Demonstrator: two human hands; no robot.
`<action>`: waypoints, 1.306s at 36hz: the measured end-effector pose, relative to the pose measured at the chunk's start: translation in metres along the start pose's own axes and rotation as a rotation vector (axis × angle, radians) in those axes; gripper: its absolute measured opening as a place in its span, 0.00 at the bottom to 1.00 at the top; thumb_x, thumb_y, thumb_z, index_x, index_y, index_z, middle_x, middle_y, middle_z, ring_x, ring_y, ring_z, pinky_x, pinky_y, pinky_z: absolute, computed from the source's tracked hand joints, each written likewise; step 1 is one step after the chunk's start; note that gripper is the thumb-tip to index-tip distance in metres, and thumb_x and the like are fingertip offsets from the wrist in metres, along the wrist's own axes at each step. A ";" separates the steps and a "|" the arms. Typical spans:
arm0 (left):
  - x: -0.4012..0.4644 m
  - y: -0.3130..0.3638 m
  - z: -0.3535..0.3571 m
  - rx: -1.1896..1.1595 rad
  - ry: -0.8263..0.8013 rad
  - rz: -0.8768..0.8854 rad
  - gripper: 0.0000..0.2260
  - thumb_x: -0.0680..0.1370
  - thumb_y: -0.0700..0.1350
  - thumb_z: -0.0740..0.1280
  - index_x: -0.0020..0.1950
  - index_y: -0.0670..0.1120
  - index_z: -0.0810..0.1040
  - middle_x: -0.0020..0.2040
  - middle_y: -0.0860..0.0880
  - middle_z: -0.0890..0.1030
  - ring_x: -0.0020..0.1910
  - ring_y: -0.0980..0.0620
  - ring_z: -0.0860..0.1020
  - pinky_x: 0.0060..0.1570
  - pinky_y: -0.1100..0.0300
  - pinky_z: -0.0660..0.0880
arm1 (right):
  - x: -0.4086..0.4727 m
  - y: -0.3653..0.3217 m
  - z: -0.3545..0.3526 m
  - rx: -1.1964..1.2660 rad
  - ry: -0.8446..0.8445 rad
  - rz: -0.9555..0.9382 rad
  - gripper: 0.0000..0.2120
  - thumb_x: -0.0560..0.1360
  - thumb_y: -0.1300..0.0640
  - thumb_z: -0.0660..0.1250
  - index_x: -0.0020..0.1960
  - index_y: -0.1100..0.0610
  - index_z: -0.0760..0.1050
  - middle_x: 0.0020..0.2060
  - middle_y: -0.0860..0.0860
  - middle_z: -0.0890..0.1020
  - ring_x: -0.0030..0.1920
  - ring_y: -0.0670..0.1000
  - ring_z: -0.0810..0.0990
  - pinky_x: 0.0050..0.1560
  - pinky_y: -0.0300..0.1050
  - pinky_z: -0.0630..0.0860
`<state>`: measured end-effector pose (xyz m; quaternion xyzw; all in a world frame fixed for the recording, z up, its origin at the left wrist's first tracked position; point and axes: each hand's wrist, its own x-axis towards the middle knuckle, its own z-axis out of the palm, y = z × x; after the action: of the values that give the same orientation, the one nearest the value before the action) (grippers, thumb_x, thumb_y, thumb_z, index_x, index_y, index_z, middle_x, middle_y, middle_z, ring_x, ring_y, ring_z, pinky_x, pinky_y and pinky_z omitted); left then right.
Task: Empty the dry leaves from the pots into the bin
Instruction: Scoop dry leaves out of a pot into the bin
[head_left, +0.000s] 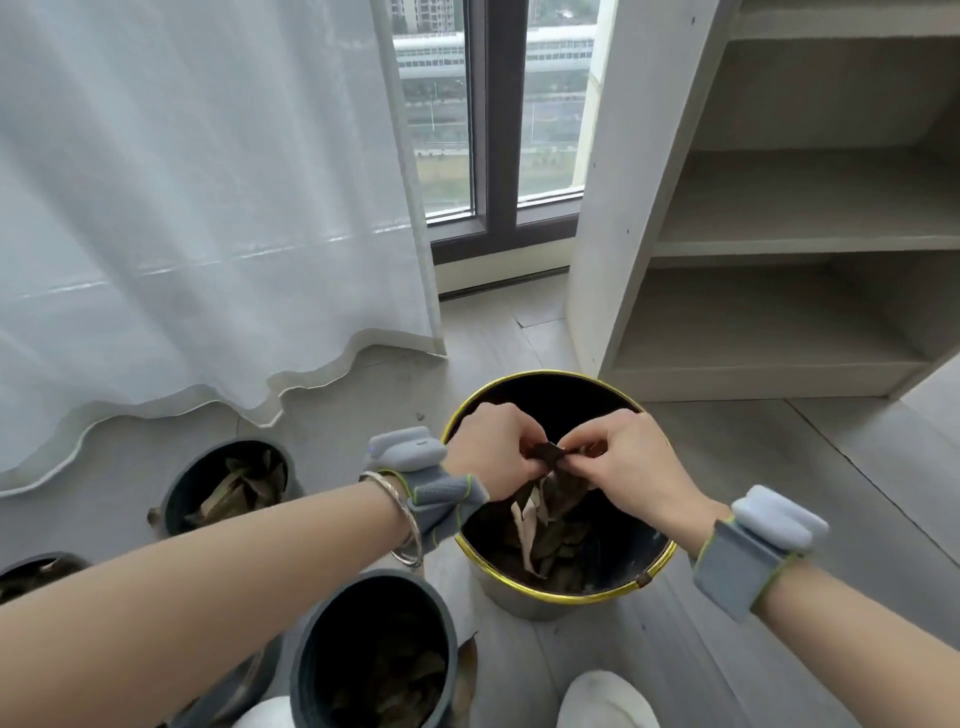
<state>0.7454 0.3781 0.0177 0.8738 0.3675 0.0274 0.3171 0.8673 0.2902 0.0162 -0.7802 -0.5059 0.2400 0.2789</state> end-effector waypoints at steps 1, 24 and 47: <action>0.003 -0.003 0.005 0.017 -0.014 -0.006 0.05 0.73 0.43 0.68 0.46 0.46 0.83 0.43 0.46 0.84 0.46 0.48 0.81 0.51 0.53 0.78 | 0.002 0.005 0.005 -0.019 -0.011 0.019 0.06 0.71 0.60 0.71 0.45 0.54 0.85 0.32 0.48 0.81 0.33 0.44 0.77 0.36 0.33 0.72; 0.048 -0.038 0.068 0.213 -0.373 -0.051 0.11 0.74 0.41 0.70 0.55 0.48 0.83 0.53 0.47 0.83 0.53 0.48 0.81 0.53 0.57 0.77 | 0.033 0.053 0.058 -0.209 -0.385 0.267 0.13 0.70 0.61 0.73 0.55 0.57 0.82 0.50 0.56 0.84 0.50 0.54 0.83 0.55 0.47 0.79; -0.124 -0.132 0.039 0.012 -0.012 -0.027 0.15 0.76 0.45 0.63 0.61 0.48 0.66 0.50 0.56 0.79 0.48 0.53 0.79 0.52 0.59 0.73 | -0.060 -0.047 0.144 -0.142 -0.312 -0.224 0.08 0.76 0.55 0.64 0.49 0.58 0.78 0.45 0.52 0.82 0.46 0.51 0.80 0.49 0.44 0.75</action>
<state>0.5837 0.3457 -0.0668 0.8707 0.3776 0.0156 0.3146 0.7193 0.2785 -0.0517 -0.6900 -0.6423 0.2892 0.1664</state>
